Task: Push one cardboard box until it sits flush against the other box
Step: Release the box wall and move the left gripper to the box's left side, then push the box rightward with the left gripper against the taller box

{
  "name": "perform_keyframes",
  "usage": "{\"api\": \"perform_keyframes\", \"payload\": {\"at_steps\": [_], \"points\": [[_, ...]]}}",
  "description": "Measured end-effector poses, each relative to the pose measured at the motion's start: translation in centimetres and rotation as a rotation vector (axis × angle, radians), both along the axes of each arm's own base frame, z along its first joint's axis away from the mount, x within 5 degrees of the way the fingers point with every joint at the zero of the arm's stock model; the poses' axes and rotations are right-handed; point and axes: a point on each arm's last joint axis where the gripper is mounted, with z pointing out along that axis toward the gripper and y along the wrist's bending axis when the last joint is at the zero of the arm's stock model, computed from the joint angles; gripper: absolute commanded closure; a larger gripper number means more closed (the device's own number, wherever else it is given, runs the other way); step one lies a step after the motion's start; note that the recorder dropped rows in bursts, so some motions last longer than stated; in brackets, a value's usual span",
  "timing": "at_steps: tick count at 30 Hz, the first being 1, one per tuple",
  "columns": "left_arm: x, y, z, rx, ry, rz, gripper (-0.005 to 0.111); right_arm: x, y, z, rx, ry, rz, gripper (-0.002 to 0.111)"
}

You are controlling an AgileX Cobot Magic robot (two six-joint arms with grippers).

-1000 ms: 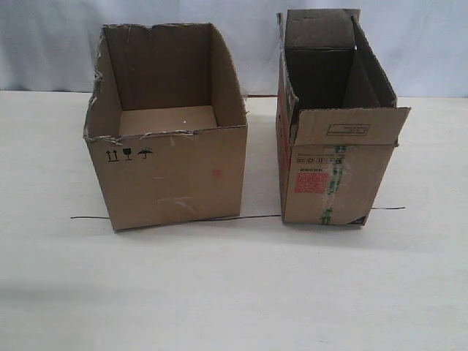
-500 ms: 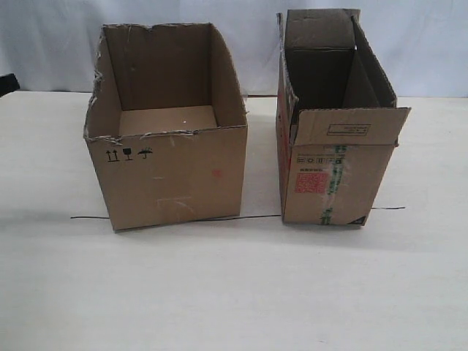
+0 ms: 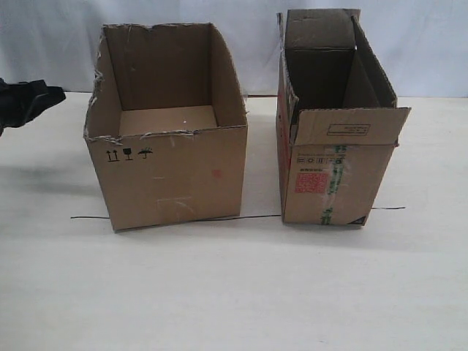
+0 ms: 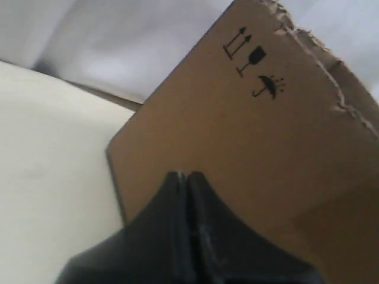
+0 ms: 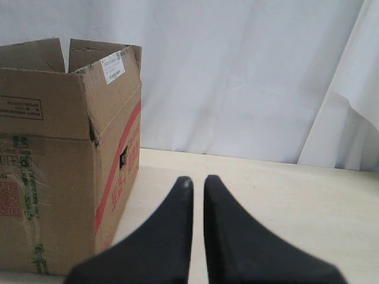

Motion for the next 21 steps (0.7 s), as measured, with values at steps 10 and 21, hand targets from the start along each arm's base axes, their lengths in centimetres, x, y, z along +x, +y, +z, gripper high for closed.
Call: {"api": "perform_keyframes", "payload": {"at_steps": [10,21], "points": [[2.6,-1.4,-2.9,-0.147,0.027,-0.089,0.107,0.0,0.0,0.0,0.000,0.000,0.000,0.103],[3.4,-6.0,-2.2,-0.168,0.009,-0.178,0.107,0.0,0.0,0.0,0.000,0.000,0.000,0.103]]}}
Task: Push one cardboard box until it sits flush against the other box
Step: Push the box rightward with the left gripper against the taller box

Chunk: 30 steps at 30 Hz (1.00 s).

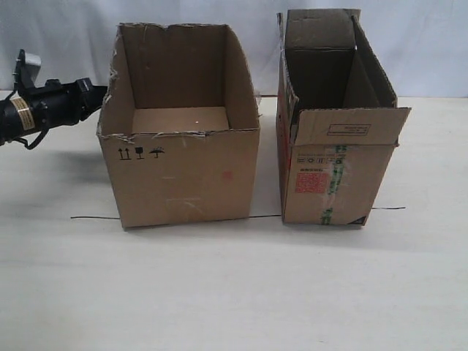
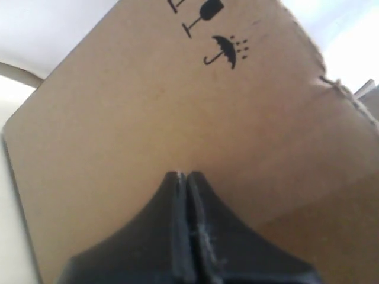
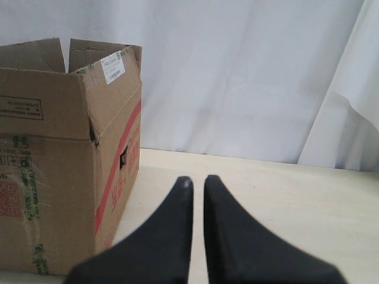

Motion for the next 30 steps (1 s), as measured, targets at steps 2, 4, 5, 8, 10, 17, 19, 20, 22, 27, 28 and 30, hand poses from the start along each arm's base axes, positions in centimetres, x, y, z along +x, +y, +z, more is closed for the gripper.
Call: {"api": "perform_keyframes", "payload": {"at_steps": [2,4,5,8,10,17,19,20,22,27,28,30], "points": [[0.1,-0.5,0.0,-0.007,0.001,0.002,0.107,0.0,0.0,0.0,0.000,0.000,0.000,0.103],[0.1,-0.7,0.0,-0.010,0.002,0.005,0.107,0.0,0.0,0.0,0.000,0.000,0.000,0.103],[0.2,-0.9,0.0,-0.008,0.006,0.009,0.107,0.0,0.0,0.0,0.000,0.000,0.000,0.103],[0.2,-1.2,-0.1,-0.004,0.015,0.019,0.107,0.0,0.0,0.0,0.000,0.000,0.000,0.103],[0.3,-1.4,0.0,0.001,0.011,0.020,0.107,0.0,0.0,0.0,0.000,0.000,0.000,0.103],[0.9,-3.9,0.8,0.015,-0.023,-0.032,0.107,0.0,0.0,0.0,0.000,0.000,0.000,0.103],[1.0,-4.5,0.9,0.014,-0.026,-0.039,0.107,0.0,0.0,0.0,0.000,0.000,0.000,0.103],[1.0,-4.8,0.9,0.014,-0.021,-0.039,0.107,0.0,0.0,0.0,0.000,0.000,0.000,0.103],[1.0,-5.3,0.8,0.023,-0.009,-0.028,0.107,0.0,0.0,0.0,0.000,0.000,0.000,0.103],[1.2,-6.0,0.7,0.037,0.013,-0.007,0.107,0.0,0.0,0.0,0.000,0.000,0.000,0.103],[1.2,-5.9,0.6,0.036,0.015,-0.002,0.107,0.0,0.0,0.0,0.000,0.000,0.000,0.103],[1.2,-6.2,0.7,0.019,0.020,0.006,0.107,0.0,0.0,0.0,0.000,0.000,0.000,0.103]]}}
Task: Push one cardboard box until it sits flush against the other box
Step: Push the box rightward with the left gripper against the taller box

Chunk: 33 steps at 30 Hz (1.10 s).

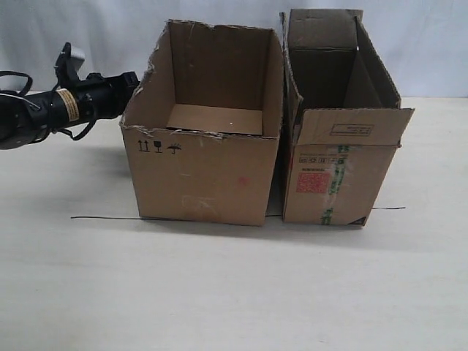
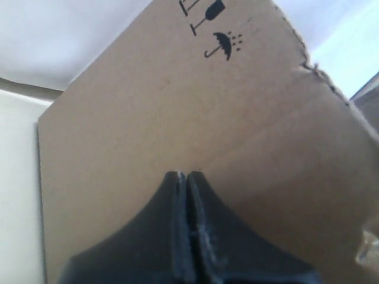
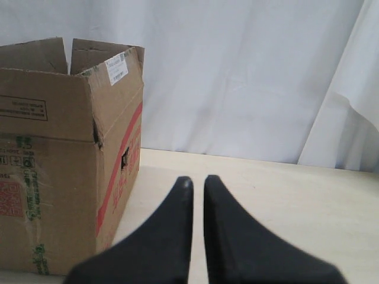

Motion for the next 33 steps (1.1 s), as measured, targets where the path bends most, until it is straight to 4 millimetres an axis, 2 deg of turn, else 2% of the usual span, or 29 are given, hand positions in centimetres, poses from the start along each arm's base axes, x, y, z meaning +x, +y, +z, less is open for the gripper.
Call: {"api": "perform_keyframes", "payload": {"at_steps": [7,13,17,20,23,33], "points": [[0.2,0.3,0.2,-0.044,0.013,0.041,0.107,0.0,0.0,0.0,0.000,0.000,0.000,0.103],[-0.1,4.0,0.4,-0.041,0.074,0.020,0.107,0.0,0.0,0.0,0.000,0.000,0.000,0.103],[-1.1,6.3,1.7,-0.009,0.095,-0.054,0.107,0.0,0.0,0.0,0.000,0.000,0.000,0.103],[-2.1,7.3,2.9,-0.017,0.090,-0.149,0.107,0.0,0.0,0.0,0.000,0.000,0.000,0.103],[-3.1,7.5,3.6,-0.046,0.087,-0.253,0.107,0.0,0.0,0.0,0.000,0.000,0.000,0.103],[-5.3,7.0,1.5,-0.030,0.181,-0.347,0.107,0.0,0.0,0.0,0.000,0.000,0.000,0.103]]}}
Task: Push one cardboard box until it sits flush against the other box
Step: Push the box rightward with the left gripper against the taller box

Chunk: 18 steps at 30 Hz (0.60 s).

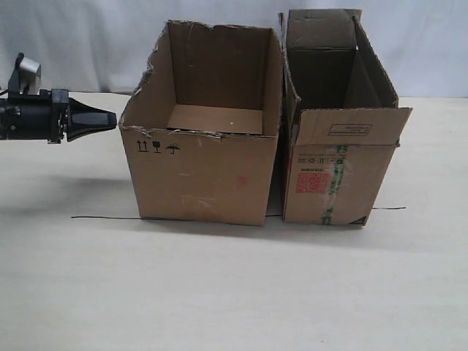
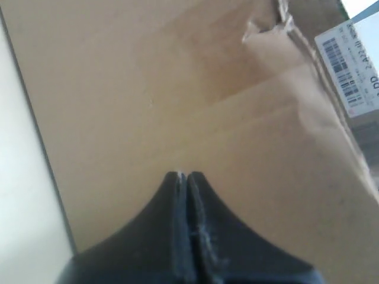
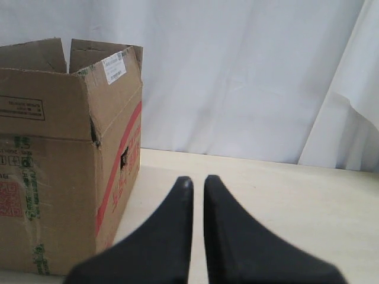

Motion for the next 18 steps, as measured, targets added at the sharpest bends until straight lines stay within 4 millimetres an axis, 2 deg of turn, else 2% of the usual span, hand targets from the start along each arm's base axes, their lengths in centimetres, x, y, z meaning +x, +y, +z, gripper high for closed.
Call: {"api": "perform_keyframes", "payload": {"at_steps": [7,12,18], "points": [[-0.8,-0.2,-0.8,0.000,0.037,-0.011,0.107,0.0,0.0,0.0,0.000,0.000,0.000,0.103],[-0.8,-1.9,-0.7,-0.004,0.034,-0.047,0.107,0.0,0.0,0.0,0.000,0.000,0.000,0.103],[-0.8,-2.4,-0.7,-0.010,0.030,-0.057,0.107,0.0,0.0,0.0,0.000,0.000,0.000,0.103]]}}
